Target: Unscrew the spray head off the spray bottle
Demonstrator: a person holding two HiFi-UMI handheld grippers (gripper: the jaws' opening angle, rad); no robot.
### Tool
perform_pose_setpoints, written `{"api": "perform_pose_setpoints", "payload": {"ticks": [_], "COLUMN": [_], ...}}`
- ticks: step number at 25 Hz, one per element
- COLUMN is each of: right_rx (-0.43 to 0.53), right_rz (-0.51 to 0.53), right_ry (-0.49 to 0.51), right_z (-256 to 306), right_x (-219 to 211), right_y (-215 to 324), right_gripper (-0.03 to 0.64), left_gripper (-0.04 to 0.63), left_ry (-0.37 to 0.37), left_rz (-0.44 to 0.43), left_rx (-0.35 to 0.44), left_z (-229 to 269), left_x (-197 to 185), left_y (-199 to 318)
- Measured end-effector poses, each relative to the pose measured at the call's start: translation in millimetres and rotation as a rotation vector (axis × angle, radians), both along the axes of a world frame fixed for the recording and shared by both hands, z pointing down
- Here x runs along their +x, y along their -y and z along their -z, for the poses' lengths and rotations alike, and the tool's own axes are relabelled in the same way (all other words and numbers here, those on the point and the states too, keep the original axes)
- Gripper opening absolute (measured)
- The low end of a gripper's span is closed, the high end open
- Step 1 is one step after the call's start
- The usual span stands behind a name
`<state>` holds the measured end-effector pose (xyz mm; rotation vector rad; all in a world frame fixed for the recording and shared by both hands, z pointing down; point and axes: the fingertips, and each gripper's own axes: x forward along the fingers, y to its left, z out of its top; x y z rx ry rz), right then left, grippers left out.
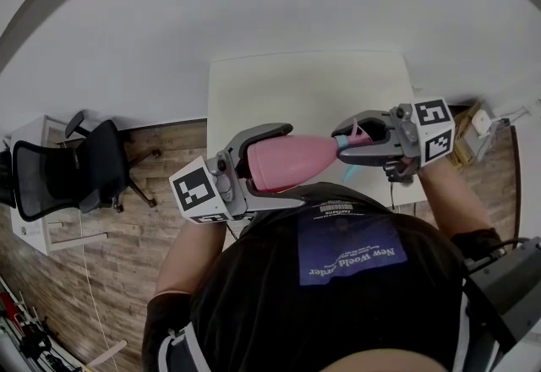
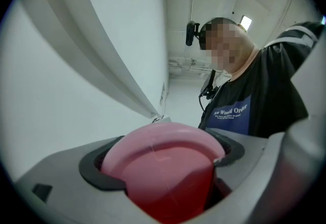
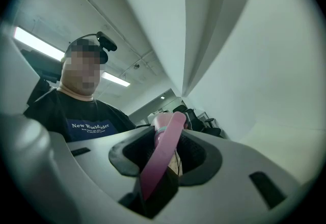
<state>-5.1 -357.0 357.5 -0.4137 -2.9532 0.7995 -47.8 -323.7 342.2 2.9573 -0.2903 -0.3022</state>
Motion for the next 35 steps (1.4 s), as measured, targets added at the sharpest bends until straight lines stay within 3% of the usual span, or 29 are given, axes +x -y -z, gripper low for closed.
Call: {"api": "perform_pose_setpoints", "payload": {"ticks": [5, 11, 13, 16, 19, 24, 27, 31, 35], "right_rx": [0.115, 0.184, 0.264, 0.469, 0.646, 0.720, 0.708, 0.623, 0.561], "right_rz": [-0.010, -0.010, -0.010, 0.026, 0.052, 0.046, 0.033, 0.010, -0.056], "right_ry": [-0.020, -0.017, 0.000, 0.004, 0.009, -0.009, -0.037, -0.100, -0.085], "right_z": [-1, 5, 11, 19, 22, 20, 17, 8, 11], "right_x": [2, -2, -4, -8, -12, -11, -12, -9, 1], "right_y": [-5, -4, -8, -20, -26, -26, -23, -14, 2], "right_gripper": [0.133, 0.134, 0.133, 0.132, 0.132, 0.132, 0.133, 0.179, 0.230], "left_gripper": [0.502, 0.502, 0.500, 0.500, 0.500, 0.502, 0.502, 0.502, 0.502], "left_ry": [-0.026, -0.044, -0.102, -0.237, -0.316, -0.399, -0.402, -0.360, -0.337], "left_rz": [-0.006, -0.008, -0.030, -0.089, -0.140, -0.189, -0.170, -0.132, -0.057], "left_rx": [-0.051, -0.072, -0.145, -0.306, -0.430, -0.572, -0.569, -0.472, -0.378], "left_z": [-5, -2, -1, -2, -4, -5, -8, -7, -4], "left_x": [1, -3, -7, -16, -21, -24, -25, -29, -39], "left_y": [-2, 1, 2, 6, 12, 18, 19, 15, 17]}}
